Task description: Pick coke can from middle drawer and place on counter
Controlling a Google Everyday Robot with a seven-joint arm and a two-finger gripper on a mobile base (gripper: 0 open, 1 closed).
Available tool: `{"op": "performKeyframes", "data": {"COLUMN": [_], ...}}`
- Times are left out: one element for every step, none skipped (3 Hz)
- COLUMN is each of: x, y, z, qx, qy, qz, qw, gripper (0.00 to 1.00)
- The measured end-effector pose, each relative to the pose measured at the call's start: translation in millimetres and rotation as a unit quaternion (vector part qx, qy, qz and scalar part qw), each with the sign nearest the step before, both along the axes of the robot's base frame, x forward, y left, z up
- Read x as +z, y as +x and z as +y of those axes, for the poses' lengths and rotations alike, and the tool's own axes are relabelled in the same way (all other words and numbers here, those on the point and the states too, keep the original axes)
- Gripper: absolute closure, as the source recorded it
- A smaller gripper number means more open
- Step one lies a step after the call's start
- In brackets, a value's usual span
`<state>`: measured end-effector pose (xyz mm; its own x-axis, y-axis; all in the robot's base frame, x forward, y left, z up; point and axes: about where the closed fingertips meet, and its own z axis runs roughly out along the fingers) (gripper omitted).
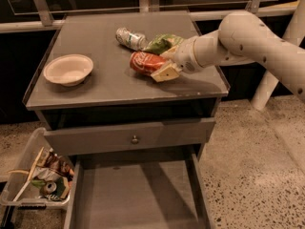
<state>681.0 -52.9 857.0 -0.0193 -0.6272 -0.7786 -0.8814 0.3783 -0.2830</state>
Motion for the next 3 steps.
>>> {"op": "performKeyframes", "data": {"x": [-0.1,-0.1,-0.1], "y": [0.1,0.1,0.1], "z": [0.0,0.0,0.0], "qx": [-0.001,-0.001,-0.001], "qy": [0.0,0.0,0.0], "qz": [0.0,0.0,0.0], "qw": [1.0,1.0,1.0], "gripper": [0.83,0.59,0.36]}}
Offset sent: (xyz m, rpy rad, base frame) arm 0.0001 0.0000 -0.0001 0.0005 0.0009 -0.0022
